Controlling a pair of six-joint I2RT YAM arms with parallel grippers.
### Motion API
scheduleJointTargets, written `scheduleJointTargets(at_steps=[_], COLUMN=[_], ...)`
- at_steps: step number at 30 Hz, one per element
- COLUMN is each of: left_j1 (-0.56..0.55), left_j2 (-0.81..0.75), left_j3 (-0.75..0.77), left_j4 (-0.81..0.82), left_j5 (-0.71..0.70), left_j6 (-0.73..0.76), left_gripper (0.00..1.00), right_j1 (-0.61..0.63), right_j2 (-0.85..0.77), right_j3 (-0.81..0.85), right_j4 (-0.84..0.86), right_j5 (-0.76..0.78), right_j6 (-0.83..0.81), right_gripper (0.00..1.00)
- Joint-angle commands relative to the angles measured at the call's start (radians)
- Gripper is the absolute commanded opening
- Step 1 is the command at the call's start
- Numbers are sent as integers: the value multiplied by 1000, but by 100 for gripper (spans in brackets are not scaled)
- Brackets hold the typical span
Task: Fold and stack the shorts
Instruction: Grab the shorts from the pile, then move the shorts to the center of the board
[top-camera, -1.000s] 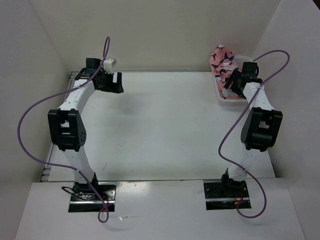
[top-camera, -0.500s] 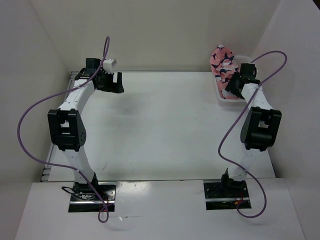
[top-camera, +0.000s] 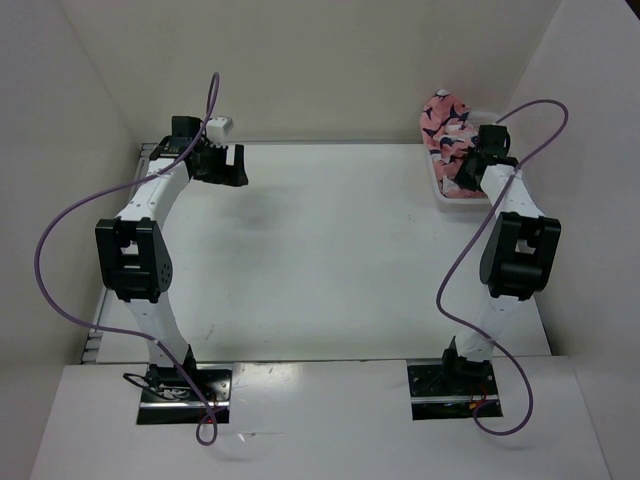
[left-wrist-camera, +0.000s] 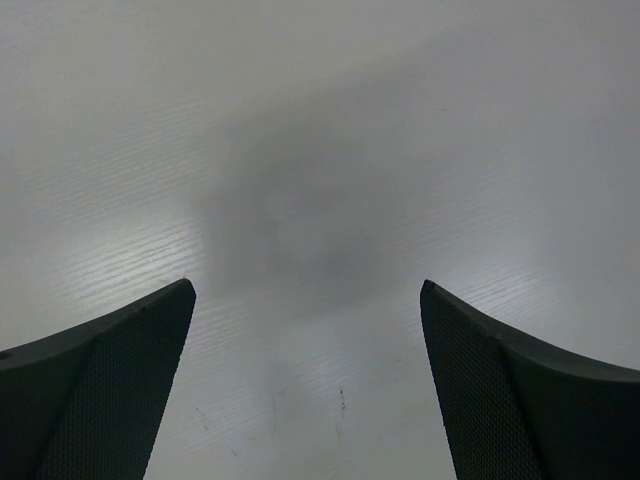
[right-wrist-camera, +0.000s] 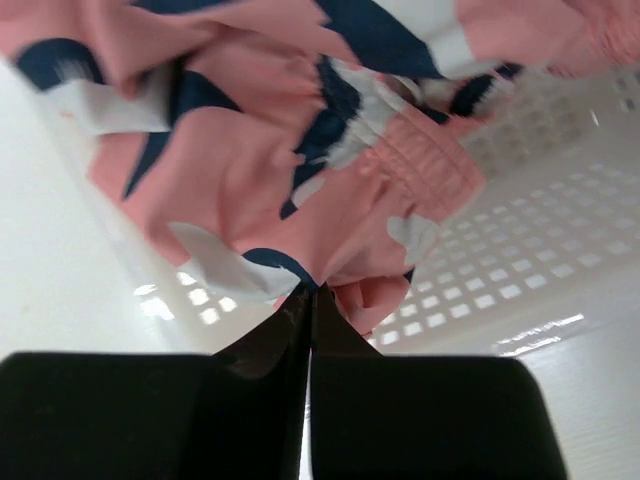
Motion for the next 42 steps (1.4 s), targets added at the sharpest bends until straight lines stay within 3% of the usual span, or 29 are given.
scheduleJointTargets(at_steps=[1, 5, 12, 19, 22, 26, 31, 39, 42], left_j1=[4, 4, 4, 4, 4, 4, -6, -6, -6], left_j2=[-30, -39, -61, -131, -171, -211, -240, -240, -240], left_j3=[7, 21, 88, 36, 6, -19, -56, -10, 19], left_j4=[21, 30, 30, 30, 30, 30, 30, 41, 41], left_j5=[34, 34, -22, 12, 12, 12, 12, 3, 3], left_j6=[-15, -15, -15, -15, -15, -15, -15, -15, -15], left_gripper=[100, 100, 100, 100, 100, 100, 100, 100, 100], right_j1=[37, 74, 84, 217, 306, 317, 359, 390, 415], right_j2=[-38, -93, -174, -295, -352, -363, -288, -67, 13], right_j3=[97, 201, 189, -56, -65, 54, 324, 986, 1241], right_j4=[28, 39, 48, 73, 82, 73, 111, 210, 256], right_j5=[-56, -95, -101, -81, -61, -92, -38, 181, 157], right_j6=[-19, -38, -16, -82, -105, -105, -144, -191, -228], right_gripper=[0, 0, 0, 0, 0, 0, 0, 0, 0])
